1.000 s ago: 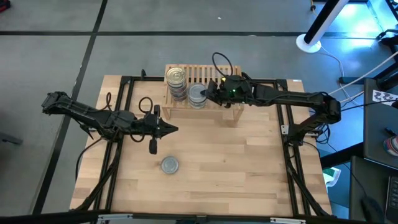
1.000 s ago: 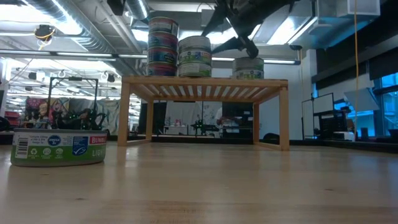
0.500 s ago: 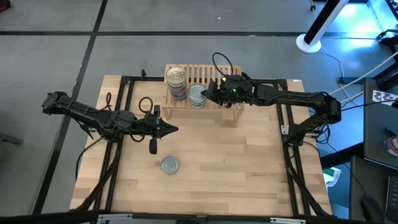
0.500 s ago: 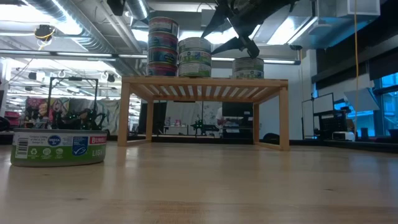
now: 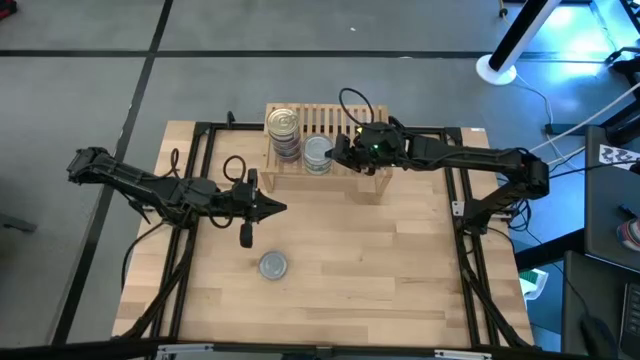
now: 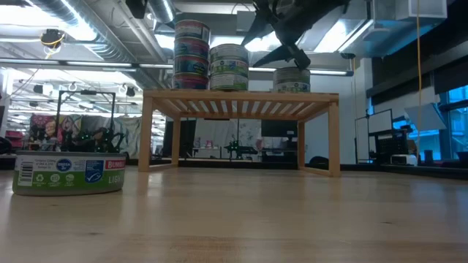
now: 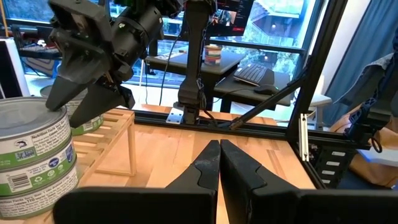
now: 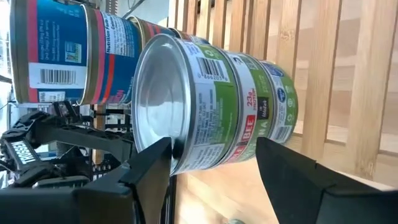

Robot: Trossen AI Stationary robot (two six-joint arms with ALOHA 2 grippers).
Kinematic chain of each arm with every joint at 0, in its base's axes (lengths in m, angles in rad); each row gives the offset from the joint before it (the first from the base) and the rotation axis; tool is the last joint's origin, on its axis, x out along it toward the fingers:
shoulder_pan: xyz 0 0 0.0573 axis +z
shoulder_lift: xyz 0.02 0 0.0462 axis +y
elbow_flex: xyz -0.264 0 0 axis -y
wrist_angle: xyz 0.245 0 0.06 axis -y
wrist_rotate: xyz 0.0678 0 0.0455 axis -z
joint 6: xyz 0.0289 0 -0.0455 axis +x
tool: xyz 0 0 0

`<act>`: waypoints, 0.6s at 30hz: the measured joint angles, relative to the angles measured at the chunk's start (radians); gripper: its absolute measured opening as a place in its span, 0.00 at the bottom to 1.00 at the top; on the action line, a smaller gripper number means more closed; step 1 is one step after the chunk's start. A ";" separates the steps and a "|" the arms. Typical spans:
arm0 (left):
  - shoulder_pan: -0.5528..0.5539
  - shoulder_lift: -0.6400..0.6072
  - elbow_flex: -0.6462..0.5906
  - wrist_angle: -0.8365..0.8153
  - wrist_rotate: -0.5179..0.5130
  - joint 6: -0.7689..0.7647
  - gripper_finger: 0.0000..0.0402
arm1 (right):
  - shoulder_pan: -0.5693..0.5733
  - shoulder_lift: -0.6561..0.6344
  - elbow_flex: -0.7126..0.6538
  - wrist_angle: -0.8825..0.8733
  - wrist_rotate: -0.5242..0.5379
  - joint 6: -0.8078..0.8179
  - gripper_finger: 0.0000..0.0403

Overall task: Stack canned seafood by type on shelf
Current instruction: Stack the green tuna can on top of the other green tuna can on the shelf

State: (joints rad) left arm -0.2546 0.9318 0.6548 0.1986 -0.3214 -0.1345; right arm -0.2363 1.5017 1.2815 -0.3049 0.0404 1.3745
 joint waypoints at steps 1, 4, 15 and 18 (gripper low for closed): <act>0.000 0.000 0.000 0.000 0.000 0.000 0.02 | 0.000 -0.008 -0.001 -0.006 -0.001 -0.011 0.59; 0.000 0.000 0.000 0.000 0.000 0.000 0.02 | 0.000 -0.045 -0.001 -0.018 -0.006 -0.048 0.59; -0.002 -0.003 0.000 -0.001 0.051 0.002 0.02 | 0.115 -0.197 0.000 -0.141 0.016 -0.182 0.59; -0.003 -0.003 0.000 -0.001 0.128 0.020 0.02 | 0.190 -0.204 0.000 -0.151 0.008 -0.238 0.59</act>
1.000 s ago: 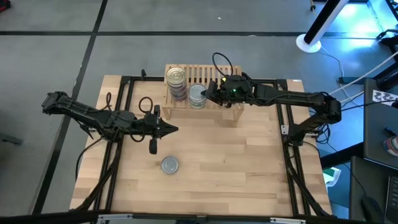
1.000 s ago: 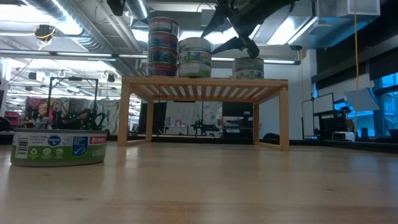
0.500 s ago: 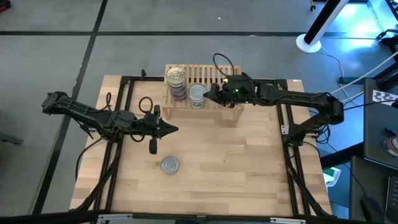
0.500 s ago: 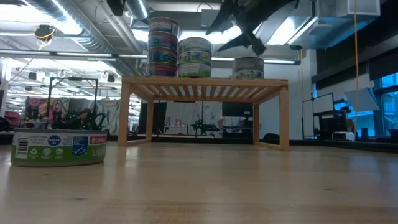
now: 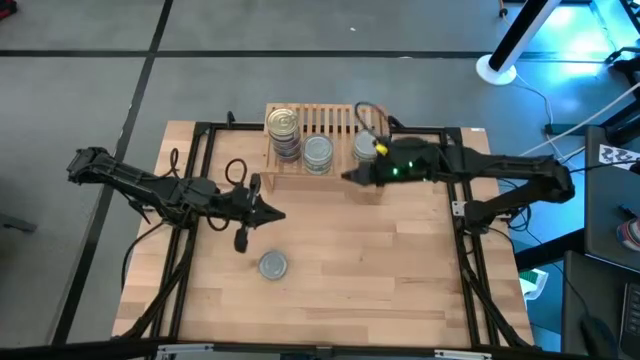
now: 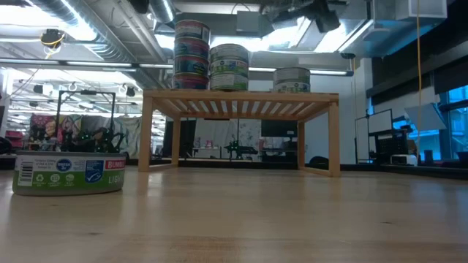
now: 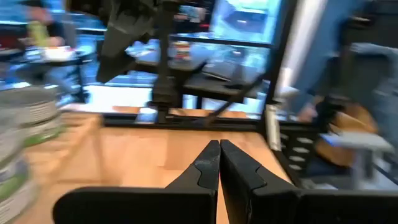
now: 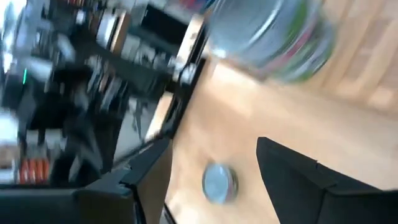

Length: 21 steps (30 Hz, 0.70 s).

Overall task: Stack canned seafood by type on shelf
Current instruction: Stack the green tuna can on top of the other green tuna can on the shelf

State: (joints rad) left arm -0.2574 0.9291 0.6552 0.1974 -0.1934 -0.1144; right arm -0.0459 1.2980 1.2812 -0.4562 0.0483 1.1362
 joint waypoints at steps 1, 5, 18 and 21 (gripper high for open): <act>-0.002 0.000 0.000 0.000 0.037 0.014 0.02 | 0.027 0.000 0.000 -0.004 0.000 -0.020 0.59; -0.027 0.001 0.000 -0.012 0.175 0.071 0.02 | 0.136 0.023 0.000 -0.021 0.022 -0.081 0.59; -0.222 0.006 0.000 -0.226 0.227 0.027 0.02 | 0.328 0.237 0.000 -0.003 0.099 -0.080 0.59; -0.281 0.033 0.000 -0.276 0.227 0.018 0.02 | 0.347 0.301 0.000 0.026 0.089 -0.039 0.59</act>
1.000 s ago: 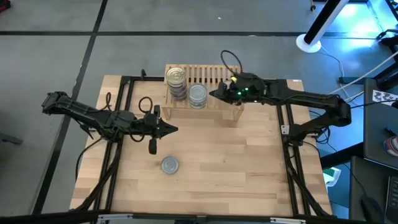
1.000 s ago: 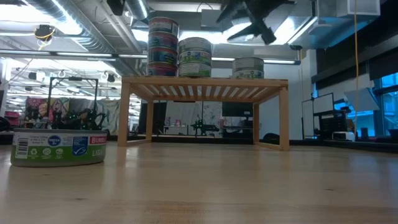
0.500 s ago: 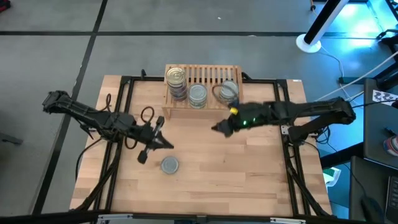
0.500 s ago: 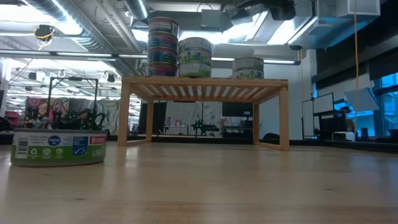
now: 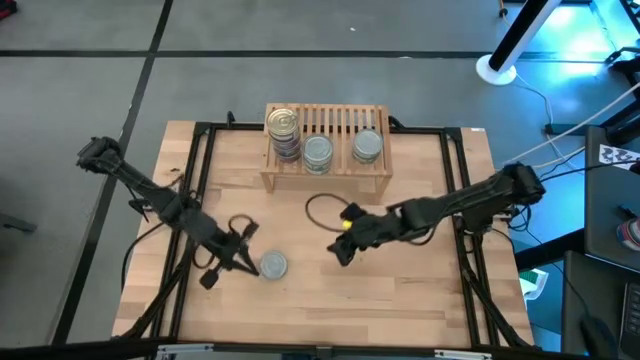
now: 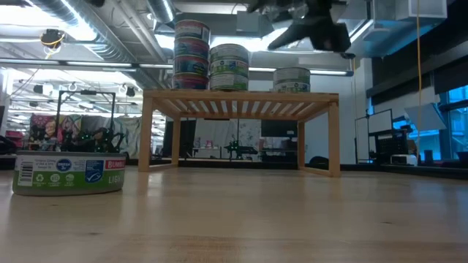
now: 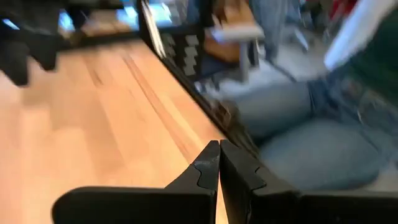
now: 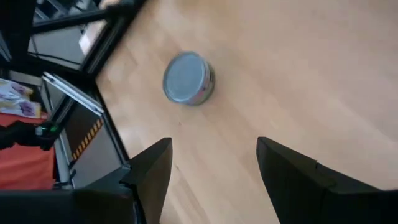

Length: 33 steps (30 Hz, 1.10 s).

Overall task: Stack canned seafood by type on shelf
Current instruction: Stack the green tuna can on top of the other green tuna can on the shelf

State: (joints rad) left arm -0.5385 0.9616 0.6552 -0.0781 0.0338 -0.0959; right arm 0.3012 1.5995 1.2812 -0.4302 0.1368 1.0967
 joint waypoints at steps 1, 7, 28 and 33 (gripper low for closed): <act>-0.020 0.017 0.000 -0.017 -0.007 0.000 0.02 | 0.005 0.021 0.000 0.014 -0.005 0.013 0.59; -0.087 0.150 0.000 -0.126 -0.044 -0.005 0.02 | 0.015 0.140 0.000 0.188 -0.077 0.074 0.59; -0.082 0.424 0.000 -0.226 -0.188 0.101 0.37 | 0.013 0.395 0.001 0.454 -0.103 0.246 0.59; -0.082 0.444 0.000 -0.235 -0.258 0.113 0.35 | 0.013 0.401 0.001 0.485 -0.102 0.246 0.59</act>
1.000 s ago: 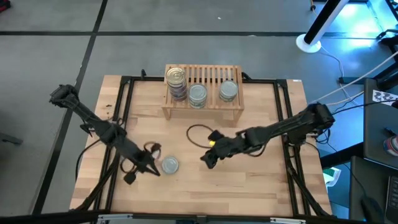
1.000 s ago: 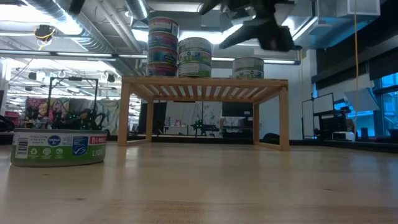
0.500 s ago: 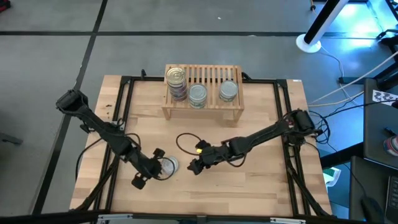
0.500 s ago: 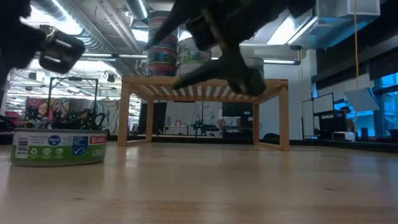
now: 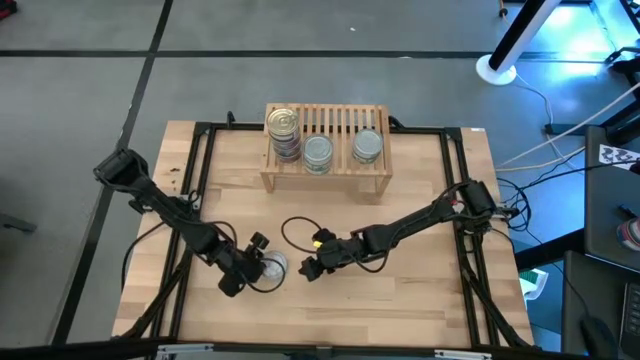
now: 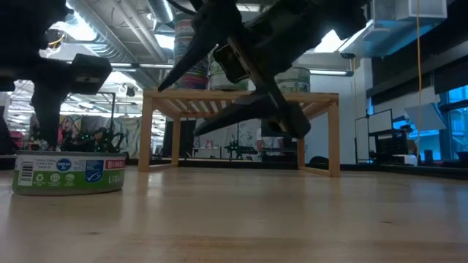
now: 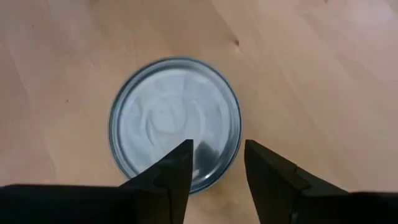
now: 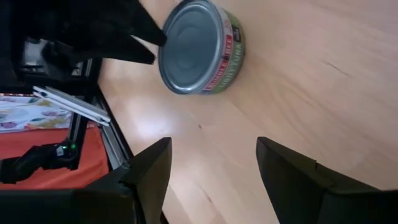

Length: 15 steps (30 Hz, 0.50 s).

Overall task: Stack canned seafood by type on shelf
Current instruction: Stack the green tuna can on top of the other green tuna can on the shelf

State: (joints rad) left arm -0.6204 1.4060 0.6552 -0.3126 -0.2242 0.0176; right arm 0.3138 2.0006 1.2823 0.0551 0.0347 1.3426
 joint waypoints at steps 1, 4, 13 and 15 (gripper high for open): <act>-0.002 0.003 0.000 -0.002 0.000 0.005 0.34 | 0.000 0.000 0.000 0.000 0.000 -0.001 0.59; -0.015 0.008 -0.001 -0.007 0.002 0.016 0.31 | 0.000 0.000 0.000 0.007 0.000 -0.004 0.59; -0.041 0.009 -0.001 -0.044 0.001 0.016 0.26 | 0.000 0.000 0.000 0.004 0.026 -0.005 0.59; -0.041 0.009 -0.001 -0.045 -0.004 0.017 0.26 | 0.000 0.000 0.000 0.005 0.025 -0.005 0.59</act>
State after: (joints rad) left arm -0.6617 1.4147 0.6544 -0.3576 -0.2278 0.0341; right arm 0.3138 2.0003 1.2819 0.0597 0.0601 1.3380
